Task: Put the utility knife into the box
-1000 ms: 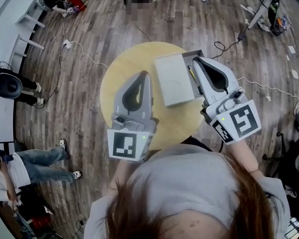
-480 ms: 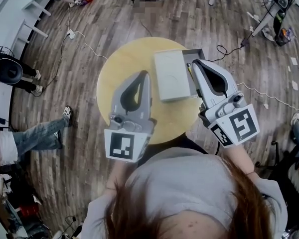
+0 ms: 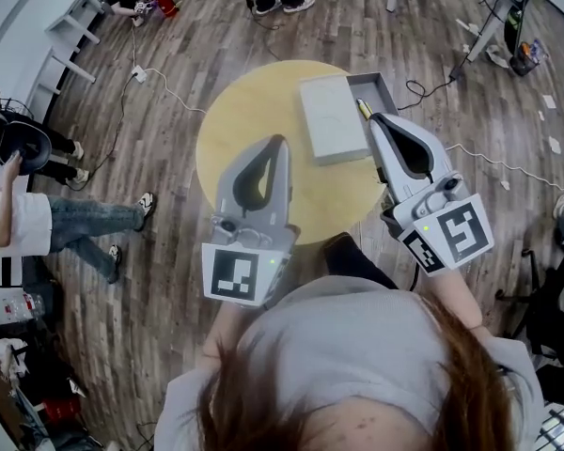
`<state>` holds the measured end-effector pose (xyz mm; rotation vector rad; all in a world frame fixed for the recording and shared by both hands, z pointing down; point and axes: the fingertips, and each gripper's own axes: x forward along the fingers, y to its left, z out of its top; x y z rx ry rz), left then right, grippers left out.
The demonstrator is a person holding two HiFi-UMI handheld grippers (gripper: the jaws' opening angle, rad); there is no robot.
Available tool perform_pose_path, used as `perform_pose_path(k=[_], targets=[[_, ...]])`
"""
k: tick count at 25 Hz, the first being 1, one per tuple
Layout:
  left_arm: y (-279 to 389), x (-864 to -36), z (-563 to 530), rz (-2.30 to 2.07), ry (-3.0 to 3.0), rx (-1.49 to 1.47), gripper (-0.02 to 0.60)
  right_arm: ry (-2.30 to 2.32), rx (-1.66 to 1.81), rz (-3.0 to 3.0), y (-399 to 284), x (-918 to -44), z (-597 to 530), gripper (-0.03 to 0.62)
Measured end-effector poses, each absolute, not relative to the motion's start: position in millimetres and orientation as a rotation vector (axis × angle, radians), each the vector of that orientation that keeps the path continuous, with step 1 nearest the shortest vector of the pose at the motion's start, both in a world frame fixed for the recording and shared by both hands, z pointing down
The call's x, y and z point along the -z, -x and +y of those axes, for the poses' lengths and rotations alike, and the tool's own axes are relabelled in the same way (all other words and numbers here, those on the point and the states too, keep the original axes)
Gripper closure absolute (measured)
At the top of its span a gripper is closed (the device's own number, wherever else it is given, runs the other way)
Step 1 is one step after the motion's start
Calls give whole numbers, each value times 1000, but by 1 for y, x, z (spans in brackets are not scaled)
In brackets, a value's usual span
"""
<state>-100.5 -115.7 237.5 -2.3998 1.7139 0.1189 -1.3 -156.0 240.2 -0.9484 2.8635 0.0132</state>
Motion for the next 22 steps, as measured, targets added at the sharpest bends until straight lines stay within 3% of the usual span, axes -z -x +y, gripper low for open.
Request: perform_pose_path(k=[10, 22], targets=[[95, -236, -8, 1636, 2468, -135, 588, 1036, -50, 2890, 4, -248, -33, 589], [64, -226, 57, 1599, 2484, -147, 588, 1064, -37, 2838, -24, -232, 33, 589]])
